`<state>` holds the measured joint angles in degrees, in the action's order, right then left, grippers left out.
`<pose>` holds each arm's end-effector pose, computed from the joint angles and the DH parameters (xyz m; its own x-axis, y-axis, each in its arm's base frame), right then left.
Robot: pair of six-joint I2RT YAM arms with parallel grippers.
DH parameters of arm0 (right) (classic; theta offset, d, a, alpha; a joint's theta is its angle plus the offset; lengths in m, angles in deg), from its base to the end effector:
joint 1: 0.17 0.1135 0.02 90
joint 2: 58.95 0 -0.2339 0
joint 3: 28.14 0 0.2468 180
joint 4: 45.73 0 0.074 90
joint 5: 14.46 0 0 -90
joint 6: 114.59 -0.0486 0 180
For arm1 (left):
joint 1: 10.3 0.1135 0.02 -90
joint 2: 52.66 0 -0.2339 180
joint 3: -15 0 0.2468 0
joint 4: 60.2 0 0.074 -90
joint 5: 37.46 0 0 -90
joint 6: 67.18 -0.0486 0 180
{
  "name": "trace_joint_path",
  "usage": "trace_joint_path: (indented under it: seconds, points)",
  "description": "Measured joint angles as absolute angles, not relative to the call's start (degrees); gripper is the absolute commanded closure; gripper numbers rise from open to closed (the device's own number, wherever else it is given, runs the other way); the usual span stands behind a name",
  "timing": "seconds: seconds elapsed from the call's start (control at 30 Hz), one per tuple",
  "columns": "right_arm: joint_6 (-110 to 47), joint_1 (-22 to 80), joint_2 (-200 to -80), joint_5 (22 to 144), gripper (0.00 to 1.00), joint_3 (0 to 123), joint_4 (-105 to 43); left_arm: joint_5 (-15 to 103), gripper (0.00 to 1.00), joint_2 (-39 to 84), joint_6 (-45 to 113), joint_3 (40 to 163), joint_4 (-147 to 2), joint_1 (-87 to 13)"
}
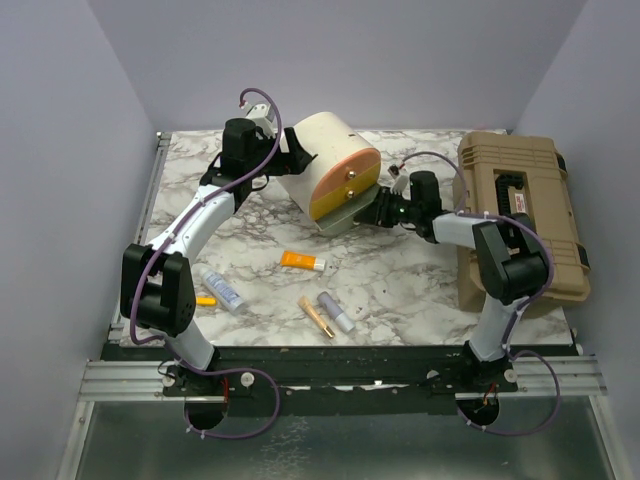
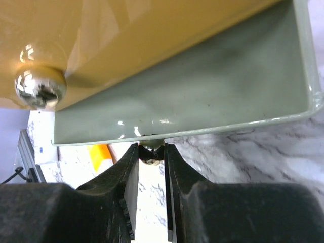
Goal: Organize the makeup
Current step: Open the drawer in the storage box.
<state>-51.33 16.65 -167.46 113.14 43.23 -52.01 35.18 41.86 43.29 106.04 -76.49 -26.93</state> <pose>0.3624 0.1405 0.1286 -0.7672 0.1405 -0.6258 -0.4316 0.6087 0.6657 0.3773 -0.1278 0.2910 -0.4932 -0.2010 -0.8463 0.3946 0.8153 -0.4237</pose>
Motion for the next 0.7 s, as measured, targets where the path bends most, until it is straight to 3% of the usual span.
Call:
trace_joint_path:
  seconds: [0.7]
  points:
    - [-48.03, 16.65, -154.85, 106.33, 0.81, 30.51, -50.99, 35.22, 0.12, 41.86, 43.40, 106.04, -76.51, -26.95]
